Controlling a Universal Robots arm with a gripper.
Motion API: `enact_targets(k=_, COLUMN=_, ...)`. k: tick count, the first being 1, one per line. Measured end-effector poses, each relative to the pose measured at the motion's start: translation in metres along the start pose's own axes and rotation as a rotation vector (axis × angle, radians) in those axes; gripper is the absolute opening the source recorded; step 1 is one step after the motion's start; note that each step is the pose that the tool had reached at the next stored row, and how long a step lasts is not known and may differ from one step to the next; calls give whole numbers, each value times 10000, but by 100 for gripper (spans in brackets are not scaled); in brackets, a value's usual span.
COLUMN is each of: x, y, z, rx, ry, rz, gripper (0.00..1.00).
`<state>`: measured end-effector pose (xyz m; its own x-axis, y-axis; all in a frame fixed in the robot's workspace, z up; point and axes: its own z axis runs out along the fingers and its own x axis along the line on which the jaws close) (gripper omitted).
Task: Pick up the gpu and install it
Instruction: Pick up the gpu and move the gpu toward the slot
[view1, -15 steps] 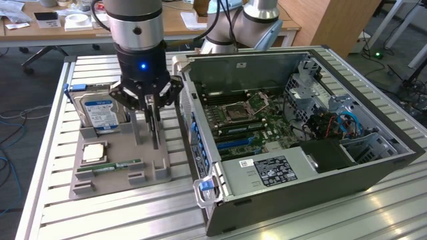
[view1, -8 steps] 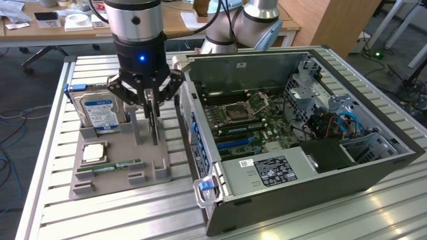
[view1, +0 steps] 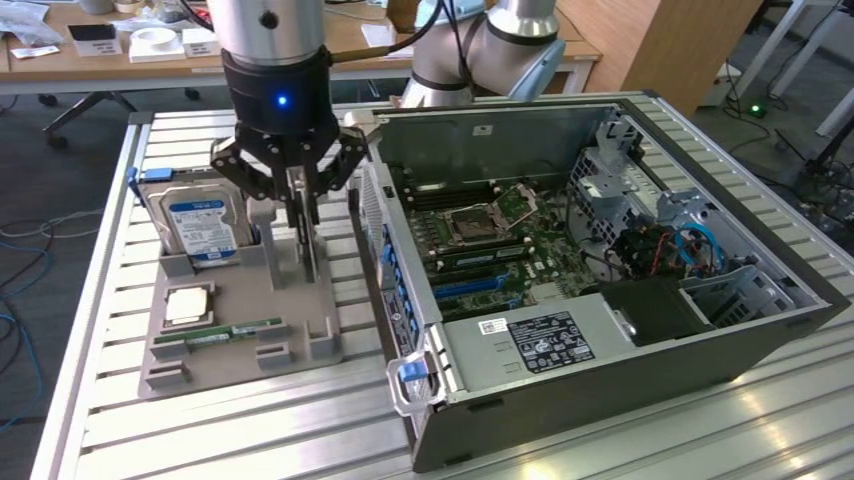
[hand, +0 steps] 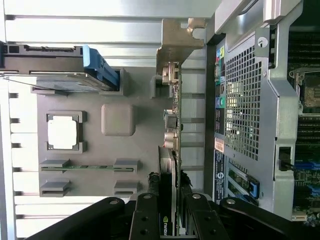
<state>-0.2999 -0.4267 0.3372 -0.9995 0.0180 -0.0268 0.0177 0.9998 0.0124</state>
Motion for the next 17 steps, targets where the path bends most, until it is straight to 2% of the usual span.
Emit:
enact_targets(k=11, x=-7, y=3, z=-252, rx=2, ry=1, rz=0, gripper=26)
enact_targets(k=17, x=-8, y=4, z=-302, rx=6, ry=1, rz=0, gripper=26)
